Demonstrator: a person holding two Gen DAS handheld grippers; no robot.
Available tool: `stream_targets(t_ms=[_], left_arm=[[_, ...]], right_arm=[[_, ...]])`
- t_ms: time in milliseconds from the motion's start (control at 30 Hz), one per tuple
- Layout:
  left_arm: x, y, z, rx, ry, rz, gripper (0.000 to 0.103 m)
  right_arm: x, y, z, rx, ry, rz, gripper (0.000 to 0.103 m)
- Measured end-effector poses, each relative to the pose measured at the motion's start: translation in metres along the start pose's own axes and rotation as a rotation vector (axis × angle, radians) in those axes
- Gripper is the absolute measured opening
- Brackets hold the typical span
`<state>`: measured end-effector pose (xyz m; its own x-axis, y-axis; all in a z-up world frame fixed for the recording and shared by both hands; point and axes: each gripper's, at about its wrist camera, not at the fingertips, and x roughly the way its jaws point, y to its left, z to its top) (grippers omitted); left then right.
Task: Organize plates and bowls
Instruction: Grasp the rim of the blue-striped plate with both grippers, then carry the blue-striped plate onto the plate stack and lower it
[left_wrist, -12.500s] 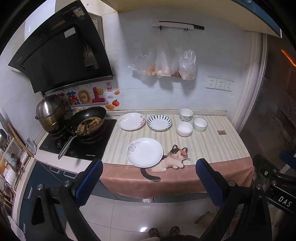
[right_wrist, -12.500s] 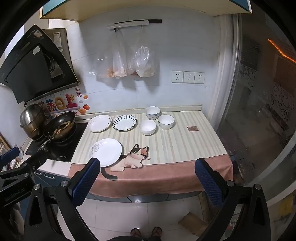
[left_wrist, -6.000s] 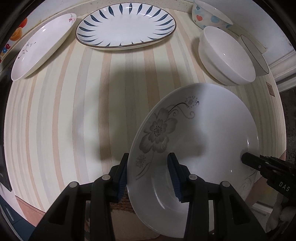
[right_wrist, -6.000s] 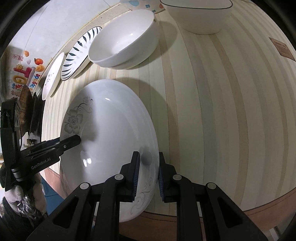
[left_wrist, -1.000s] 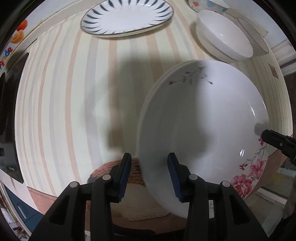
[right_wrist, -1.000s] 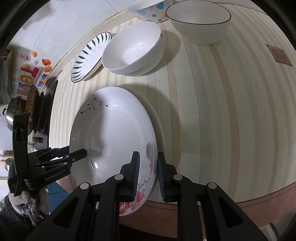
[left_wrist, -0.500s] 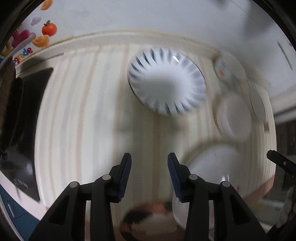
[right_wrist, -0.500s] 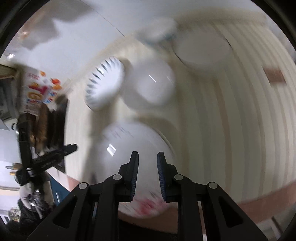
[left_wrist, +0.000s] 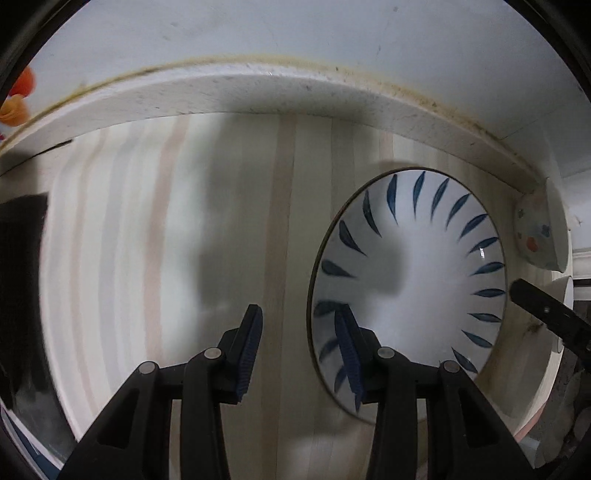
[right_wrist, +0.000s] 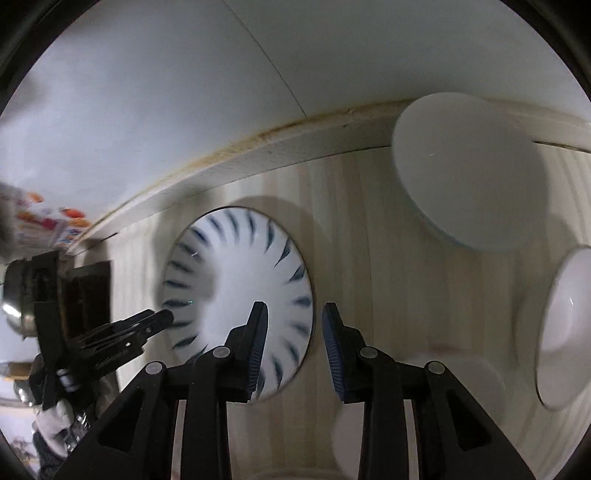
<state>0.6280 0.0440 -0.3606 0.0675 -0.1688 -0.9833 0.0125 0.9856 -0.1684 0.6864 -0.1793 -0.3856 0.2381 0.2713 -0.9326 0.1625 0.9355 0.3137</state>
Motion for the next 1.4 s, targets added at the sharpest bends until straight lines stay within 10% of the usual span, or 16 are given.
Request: stream_targets(t_ms=[167,733,1400], left_arm=[[0.002,-0.01,0.004,0.054,-0.018,-0.06,0.025],[-0.073,-0.018,-0.02,0.096,-0.123,-0.044,0.025],[-0.141,-0.083,-0.152,0.159,-0.176,-0.047,0.025]], right_arm=[[0.03,0.0,0.005,-0.011,0.054,-0.034,0.017],[-0.02,0.015,-0.012,-0.082,-0.046,-0.027,0.016],[-0.157,-0.033,-0.16,-0.133,-0.117,0.044,0.016]])
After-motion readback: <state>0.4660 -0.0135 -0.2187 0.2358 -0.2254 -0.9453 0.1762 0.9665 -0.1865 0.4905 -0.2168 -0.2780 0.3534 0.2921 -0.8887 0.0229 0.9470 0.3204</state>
